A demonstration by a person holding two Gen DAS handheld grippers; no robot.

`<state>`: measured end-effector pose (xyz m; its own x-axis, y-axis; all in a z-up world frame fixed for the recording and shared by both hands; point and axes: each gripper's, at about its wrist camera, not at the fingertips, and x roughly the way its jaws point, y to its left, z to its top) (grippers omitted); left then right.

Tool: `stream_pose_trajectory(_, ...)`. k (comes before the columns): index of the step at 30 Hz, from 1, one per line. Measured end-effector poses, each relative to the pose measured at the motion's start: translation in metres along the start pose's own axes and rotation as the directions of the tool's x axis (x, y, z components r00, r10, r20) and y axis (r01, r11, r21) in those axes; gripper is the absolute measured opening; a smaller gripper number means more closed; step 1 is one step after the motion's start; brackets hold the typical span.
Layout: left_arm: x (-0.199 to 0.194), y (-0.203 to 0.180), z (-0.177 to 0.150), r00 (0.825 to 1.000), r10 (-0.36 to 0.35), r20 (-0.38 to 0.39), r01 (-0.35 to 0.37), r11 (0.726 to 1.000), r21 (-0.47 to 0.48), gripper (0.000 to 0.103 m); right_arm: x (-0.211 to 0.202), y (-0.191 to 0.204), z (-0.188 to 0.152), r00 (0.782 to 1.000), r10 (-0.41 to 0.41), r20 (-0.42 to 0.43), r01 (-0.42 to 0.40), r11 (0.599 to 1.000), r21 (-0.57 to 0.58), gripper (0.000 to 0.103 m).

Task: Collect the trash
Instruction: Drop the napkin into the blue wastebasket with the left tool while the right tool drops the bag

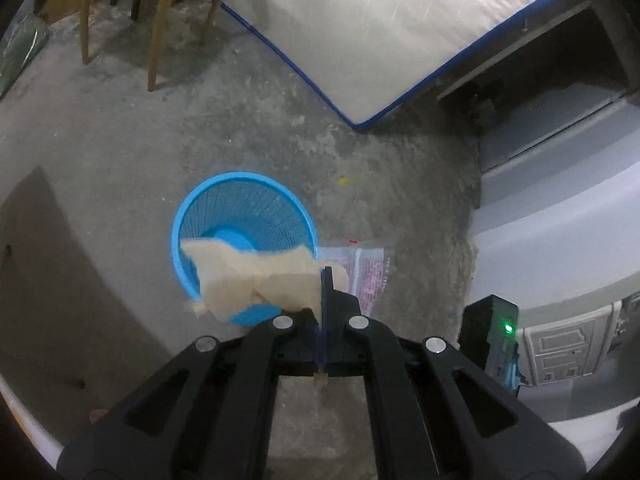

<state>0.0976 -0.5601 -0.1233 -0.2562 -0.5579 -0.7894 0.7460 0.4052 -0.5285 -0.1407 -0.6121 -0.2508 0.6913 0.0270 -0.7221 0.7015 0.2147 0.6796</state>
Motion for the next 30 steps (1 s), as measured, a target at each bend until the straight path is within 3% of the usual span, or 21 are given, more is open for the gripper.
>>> stream_pose_trajectory(7, 0.07, 0.013, 0.019, 0.999, 0.014, -0.043, -0.017, 0.998, -0.059, 0.0, 0.041, -0.017, 0.041, 1.0, -0.027, -0.011, 0.028, 0.999, 0.022, 0.006)
stream_pose_trajectory(9, 0.082, 0.015, 0.022, 0.998, 0.037, -0.047, -0.04, 0.998, -0.051, 0.0, 0.052, -0.017, 0.048, 0.999, -0.035, -0.022, 0.035, 0.999, 0.007, 0.01)
stream_pose_trajectory(10, 0.087, 0.014, 0.023, 0.998, 0.04, -0.053, -0.042, 0.998, -0.047, 0.004, 0.057, -0.017, 0.053, 0.999, -0.04, -0.025, 0.04, 0.999, 0.003, 0.01)
stream_pose_trajectory(12, 0.091, 0.015, 0.023, 0.997, 0.045, -0.069, -0.048, 0.997, -0.054, 0.033, 0.067, -0.018, 0.06, 0.998, -0.045, -0.037, 0.045, 0.999, -0.002, 0.012)
stream_pose_trajectory(13, 0.089, 0.015, 0.023, 0.996, 0.055, -0.066, -0.059, 0.997, -0.055, 0.036, 0.069, -0.018, 0.064, 0.998, -0.049, -0.038, 0.049, 0.999, -0.003, 0.015)
stream_pose_trajectory(18, 0.073, 0.009, 0.023, 0.997, 0.066, -0.028, -0.067, 0.997, -0.043, 0.055, 0.073, -0.017, 0.073, 0.998, -0.056, -0.016, 0.055, 0.998, -0.024, 0.05)
stream_pose_trajectory(21, 0.063, 0.005, 0.022, 0.998, 0.062, -0.018, -0.062, 0.998, -0.03, 0.065, 0.068, -0.012, 0.074, 0.999, -0.033, -0.003, 0.033, 0.999, -0.042, 0.061)
stream_pose_trajectory(27, 0.027, -0.008, 0.017, 0.999, 0.05, 0.02, -0.05, 0.999, -0.001, 0.084, 0.044, 0.0, 0.076, 1.0, -0.002, 0.031, 0.004, 0.997, -0.081, 0.072)
stream_pose_trajectory(30, -0.002, -0.016, 0.011, 0.995, 0.061, 0.077, -0.064, 0.998, 0.027, 0.087, 0.021, 0.012, 0.072, 0.998, 0.016, 0.054, -0.009, 0.993, -0.119, 0.076)
